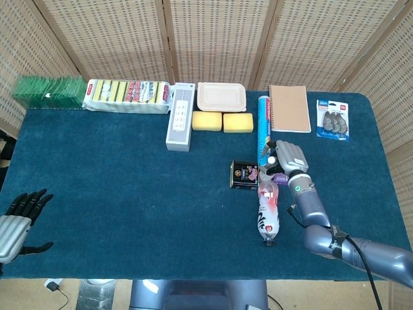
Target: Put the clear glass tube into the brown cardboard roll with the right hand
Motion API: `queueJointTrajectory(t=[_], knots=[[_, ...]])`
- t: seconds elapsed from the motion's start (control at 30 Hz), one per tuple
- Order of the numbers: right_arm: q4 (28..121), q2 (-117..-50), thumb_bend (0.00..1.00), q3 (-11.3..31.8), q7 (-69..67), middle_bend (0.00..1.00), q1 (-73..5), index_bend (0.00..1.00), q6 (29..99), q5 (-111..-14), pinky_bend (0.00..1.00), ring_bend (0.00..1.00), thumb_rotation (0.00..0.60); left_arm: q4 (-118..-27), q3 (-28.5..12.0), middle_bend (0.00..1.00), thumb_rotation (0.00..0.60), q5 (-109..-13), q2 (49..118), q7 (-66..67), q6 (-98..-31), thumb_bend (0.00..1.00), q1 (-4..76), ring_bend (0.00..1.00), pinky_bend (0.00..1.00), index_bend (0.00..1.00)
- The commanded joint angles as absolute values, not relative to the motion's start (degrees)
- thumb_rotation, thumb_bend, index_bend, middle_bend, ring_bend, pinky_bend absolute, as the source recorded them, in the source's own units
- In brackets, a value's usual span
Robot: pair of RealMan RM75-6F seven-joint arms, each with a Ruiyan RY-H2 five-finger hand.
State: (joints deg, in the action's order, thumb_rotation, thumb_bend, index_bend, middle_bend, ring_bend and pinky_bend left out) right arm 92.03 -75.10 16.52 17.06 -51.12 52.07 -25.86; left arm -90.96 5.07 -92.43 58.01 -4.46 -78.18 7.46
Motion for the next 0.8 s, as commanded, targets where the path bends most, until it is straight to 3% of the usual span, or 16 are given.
queueJointTrajectory(t=[0.03,0.3,0.5,0.8], knots=[[92.2,-75.0,0.30,16.4,17.1,0.42,-51.1,0.42,52.2,-26.1,0.42,0.40,0.589,-91.0,5.1,0.00,0.539,-92.5,58.0,-4.5,-78.2,0.08,7.4,0.00,0.00,0.02],[92.9,-74.3,0.28,16.4,17.4,0.36,-51.1,0.37,52.6,-26.7,0.35,0.33,0.543,-90.8,5.2,0.00,0.545,-92.8,57.9,-4.9,-78.7,0.08,7.3,0.00,0.00,0.02],[95.0,-72.6,0.27,16.6,18.2,0.28,-51.0,0.32,53.9,-27.8,0.29,0.25,0.534,-90.7,5.2,0.00,0.539,-93.0,57.8,-5.2,-78.9,0.08,7.2,0.00,0.00,0.02],[100.3,-68.1,0.26,16.5,19.7,0.26,-49.8,0.29,57.1,-29.6,0.27,0.22,0.536,-90.4,5.5,0.00,0.539,-94.3,57.6,-5.9,-79.9,0.08,7.0,0.00,0.00,0.02]])
